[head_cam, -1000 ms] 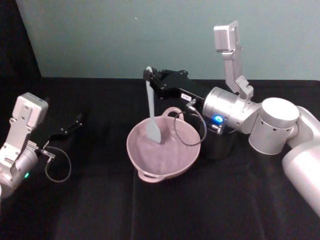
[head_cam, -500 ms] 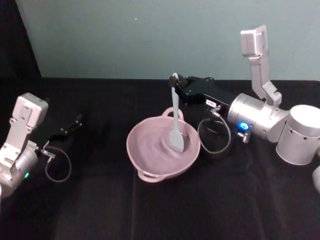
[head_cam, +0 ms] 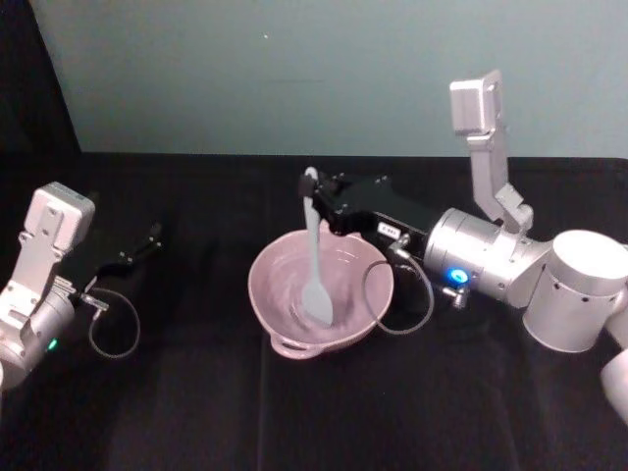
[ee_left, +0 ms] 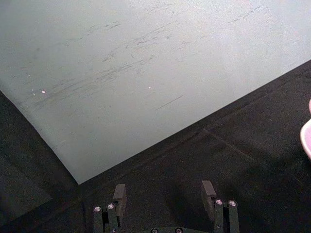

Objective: Use the one hand to pick up the spoon and stir the clear water in the bowl.

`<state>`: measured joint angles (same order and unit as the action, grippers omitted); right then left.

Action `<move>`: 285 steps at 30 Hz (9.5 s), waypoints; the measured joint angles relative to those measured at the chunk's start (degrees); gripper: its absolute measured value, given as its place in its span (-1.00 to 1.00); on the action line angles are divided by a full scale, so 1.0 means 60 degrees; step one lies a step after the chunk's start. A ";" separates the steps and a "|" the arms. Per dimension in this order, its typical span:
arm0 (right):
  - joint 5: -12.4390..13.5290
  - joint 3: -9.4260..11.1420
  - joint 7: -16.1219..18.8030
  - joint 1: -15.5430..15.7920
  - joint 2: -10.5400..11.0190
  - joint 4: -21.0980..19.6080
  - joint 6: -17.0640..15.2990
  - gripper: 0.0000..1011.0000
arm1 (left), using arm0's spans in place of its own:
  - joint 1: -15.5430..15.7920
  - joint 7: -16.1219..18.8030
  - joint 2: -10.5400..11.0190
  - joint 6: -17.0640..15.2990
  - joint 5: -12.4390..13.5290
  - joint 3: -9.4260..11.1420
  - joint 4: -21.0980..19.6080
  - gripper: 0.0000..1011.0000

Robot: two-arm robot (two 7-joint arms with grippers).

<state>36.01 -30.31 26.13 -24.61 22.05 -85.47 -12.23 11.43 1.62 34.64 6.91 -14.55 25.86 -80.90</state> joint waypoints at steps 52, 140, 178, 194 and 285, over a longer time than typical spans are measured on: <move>0.0064 0.0140 -0.0022 0.0056 0.0116 0.0101 0.0256 -0.78 | 0.0000 0.0000 0.0000 0.0000 0.0000 0.0000 0.0000 1.00; -0.0145 0.0783 -0.0451 -0.0040 0.0641 -0.1424 0.0551 -0.78 | 0.0000 0.0000 0.0000 0.0000 0.0000 0.0000 0.0000 1.00; 0.1660 0.2759 -0.0474 0.1471 0.0722 0.0014 0.1484 -0.78 | 0.0000 0.0000 0.0000 0.0000 0.0000 0.0000 0.0000 1.00; 0.3098 0.2880 0.0298 0.1453 0.0337 0.1561 0.1771 -0.78 | 0.0001 0.0000 0.0000 0.0000 0.0000 0.0000 0.0000 1.00; -0.1566 0.1054 -0.3316 0.0896 0.1776 0.1791 0.1011 0.98 | 0.0001 0.0000 0.0001 0.0000 0.0000 -0.0001 0.0000 1.00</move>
<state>26.61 -23.99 6.23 -19.24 32.70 -74.72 -6.17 11.43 1.62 34.65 6.91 -14.55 25.86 -80.90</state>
